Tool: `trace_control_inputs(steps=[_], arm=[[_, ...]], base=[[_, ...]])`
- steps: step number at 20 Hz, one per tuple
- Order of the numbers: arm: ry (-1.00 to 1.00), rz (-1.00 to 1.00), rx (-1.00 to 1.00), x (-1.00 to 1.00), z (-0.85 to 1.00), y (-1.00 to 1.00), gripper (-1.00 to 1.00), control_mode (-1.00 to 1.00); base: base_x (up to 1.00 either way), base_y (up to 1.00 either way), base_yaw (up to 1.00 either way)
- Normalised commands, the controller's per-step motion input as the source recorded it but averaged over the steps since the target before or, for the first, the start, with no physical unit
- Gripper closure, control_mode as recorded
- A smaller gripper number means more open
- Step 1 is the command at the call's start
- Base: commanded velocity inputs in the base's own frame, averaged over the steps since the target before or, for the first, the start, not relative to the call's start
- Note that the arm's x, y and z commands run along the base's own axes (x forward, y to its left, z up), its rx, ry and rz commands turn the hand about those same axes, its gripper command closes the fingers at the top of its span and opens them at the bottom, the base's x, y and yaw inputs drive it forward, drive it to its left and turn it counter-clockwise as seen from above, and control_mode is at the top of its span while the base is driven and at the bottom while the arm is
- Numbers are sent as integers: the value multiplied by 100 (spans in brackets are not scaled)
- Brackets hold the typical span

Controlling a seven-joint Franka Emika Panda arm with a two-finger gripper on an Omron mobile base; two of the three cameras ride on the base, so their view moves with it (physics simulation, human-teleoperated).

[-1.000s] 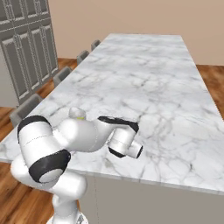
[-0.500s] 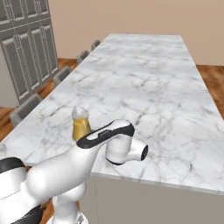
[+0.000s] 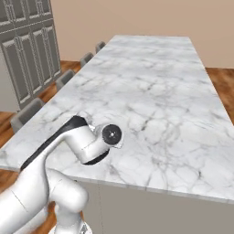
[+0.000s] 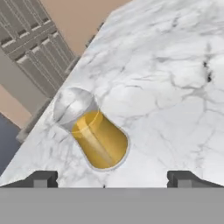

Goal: Place the pitcher and cup on the dining counter for serving.

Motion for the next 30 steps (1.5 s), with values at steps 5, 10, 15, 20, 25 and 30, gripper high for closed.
trace_control_inputs(steps=[5,10,15,20,25,30], arm=[[75,-36,-15,-15,39,6,-100,-100],[14,-8,-7,-2,-1,-6,-100,-100],[-4,0,0,-6,27,4,-100,-100],[-5,0,0,-9,10,1,-100,-100],[0,0,0,0,0,0,-100,100],[0,0,0,0,0,0,-100,100]], base=[[0,0,0],[0,0,0],[0,0,0],[0,0,0],[-80,1,41],[-69,1,92]])
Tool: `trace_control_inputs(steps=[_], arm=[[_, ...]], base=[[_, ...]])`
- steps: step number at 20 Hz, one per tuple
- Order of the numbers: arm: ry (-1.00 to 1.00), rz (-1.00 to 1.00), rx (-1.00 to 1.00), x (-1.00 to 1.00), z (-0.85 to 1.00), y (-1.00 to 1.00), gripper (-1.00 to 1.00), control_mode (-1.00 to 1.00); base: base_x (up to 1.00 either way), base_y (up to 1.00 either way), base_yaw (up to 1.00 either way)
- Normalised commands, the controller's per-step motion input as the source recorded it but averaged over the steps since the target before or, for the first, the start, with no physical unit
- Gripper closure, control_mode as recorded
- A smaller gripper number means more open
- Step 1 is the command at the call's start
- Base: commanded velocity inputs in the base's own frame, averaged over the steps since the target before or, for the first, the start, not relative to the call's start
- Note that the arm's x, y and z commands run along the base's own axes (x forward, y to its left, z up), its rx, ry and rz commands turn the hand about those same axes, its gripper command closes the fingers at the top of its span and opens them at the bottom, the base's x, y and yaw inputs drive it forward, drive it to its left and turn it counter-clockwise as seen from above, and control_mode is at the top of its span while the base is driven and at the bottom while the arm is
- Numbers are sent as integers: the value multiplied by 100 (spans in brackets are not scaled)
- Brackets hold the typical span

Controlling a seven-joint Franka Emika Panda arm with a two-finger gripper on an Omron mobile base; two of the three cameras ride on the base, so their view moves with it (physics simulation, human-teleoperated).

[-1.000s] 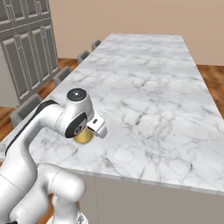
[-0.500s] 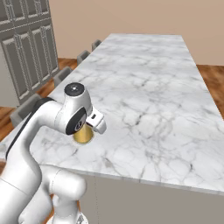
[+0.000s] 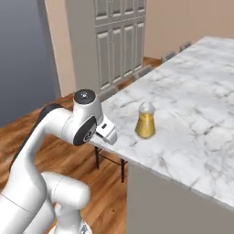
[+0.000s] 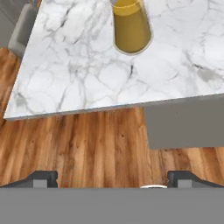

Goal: Place the pitcher and cup on the dining counter for serving.

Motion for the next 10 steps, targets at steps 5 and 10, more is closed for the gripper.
trace_control_inputs(steps=[5,10], arm=[[0,0,0,0,0,0,-100,100],[0,0,0,0,0,0,-100,100]], base=[[-22,0,100],[-8,0,100]])
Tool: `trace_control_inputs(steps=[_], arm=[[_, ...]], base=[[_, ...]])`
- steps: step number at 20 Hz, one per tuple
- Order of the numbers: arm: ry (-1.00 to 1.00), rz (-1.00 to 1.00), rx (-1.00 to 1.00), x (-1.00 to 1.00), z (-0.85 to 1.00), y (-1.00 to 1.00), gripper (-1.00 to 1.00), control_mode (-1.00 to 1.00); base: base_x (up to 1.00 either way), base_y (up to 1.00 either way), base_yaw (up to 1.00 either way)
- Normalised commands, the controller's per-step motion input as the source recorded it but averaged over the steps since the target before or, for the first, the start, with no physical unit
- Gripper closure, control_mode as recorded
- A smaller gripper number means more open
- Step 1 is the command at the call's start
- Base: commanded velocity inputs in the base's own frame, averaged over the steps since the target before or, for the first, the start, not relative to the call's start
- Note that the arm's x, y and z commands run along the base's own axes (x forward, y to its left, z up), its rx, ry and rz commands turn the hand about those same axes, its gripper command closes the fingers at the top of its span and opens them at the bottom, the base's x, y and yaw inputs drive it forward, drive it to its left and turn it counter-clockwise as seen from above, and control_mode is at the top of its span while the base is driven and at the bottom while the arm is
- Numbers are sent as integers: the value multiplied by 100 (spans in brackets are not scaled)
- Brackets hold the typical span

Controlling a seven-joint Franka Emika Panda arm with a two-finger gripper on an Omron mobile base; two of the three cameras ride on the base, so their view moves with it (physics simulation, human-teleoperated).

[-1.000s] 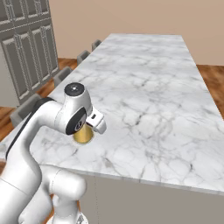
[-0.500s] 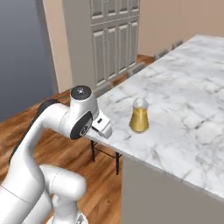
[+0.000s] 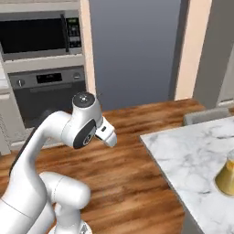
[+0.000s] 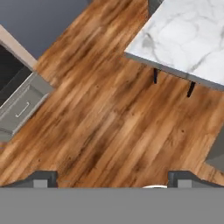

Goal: Place the pitcher and cup on the dining counter for serving.

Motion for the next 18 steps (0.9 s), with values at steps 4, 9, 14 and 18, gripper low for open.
trace_control_inputs(steps=[4,9,14,18], arm=[[0,0,0,0,0,0,-100,100],[0,0,0,0,0,0,-100,100],[0,0,0,0,0,0,-100,100],[0,0,0,0,0,0,-100,100]], base=[[0,0,100],[0,0,100],[15,-5,97],[100,-24,60]])
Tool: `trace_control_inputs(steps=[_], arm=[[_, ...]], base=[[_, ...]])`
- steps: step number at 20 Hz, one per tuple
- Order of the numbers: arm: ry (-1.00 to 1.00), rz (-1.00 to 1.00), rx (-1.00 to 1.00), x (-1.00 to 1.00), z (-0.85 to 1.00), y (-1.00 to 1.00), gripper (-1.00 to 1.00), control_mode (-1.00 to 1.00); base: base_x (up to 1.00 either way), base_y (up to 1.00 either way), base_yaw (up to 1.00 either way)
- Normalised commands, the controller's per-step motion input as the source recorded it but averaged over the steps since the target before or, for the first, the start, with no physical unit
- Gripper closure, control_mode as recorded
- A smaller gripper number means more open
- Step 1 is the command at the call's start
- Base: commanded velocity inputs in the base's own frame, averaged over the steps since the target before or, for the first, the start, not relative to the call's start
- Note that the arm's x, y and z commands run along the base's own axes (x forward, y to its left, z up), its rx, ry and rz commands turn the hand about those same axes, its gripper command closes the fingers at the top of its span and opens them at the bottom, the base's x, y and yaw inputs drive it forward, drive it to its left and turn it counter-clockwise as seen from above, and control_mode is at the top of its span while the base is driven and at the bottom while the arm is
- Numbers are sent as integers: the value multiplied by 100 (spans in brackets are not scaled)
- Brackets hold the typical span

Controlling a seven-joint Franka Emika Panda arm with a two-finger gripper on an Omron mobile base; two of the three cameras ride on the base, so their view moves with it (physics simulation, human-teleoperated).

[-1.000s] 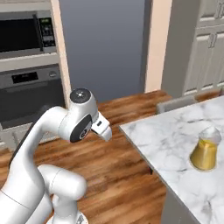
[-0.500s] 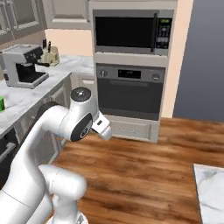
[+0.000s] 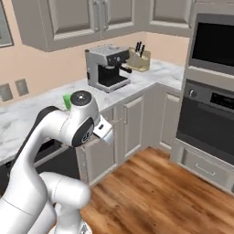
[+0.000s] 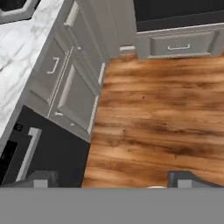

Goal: Place the pitcher and cup on the dining counter for serving.

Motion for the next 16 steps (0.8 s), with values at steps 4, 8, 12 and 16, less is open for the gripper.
trace_control_inputs(steps=[4,8,12,16], arm=[[0,0,0,0,0,0,-100,100],[0,0,0,0,0,0,-100,100],[0,0,0,0,0,0,-100,100],[0,0,0,0,0,0,-100,100]], base=[[100,-52,30],[100,-64,32],[83,-25,76],[57,-20,88]])
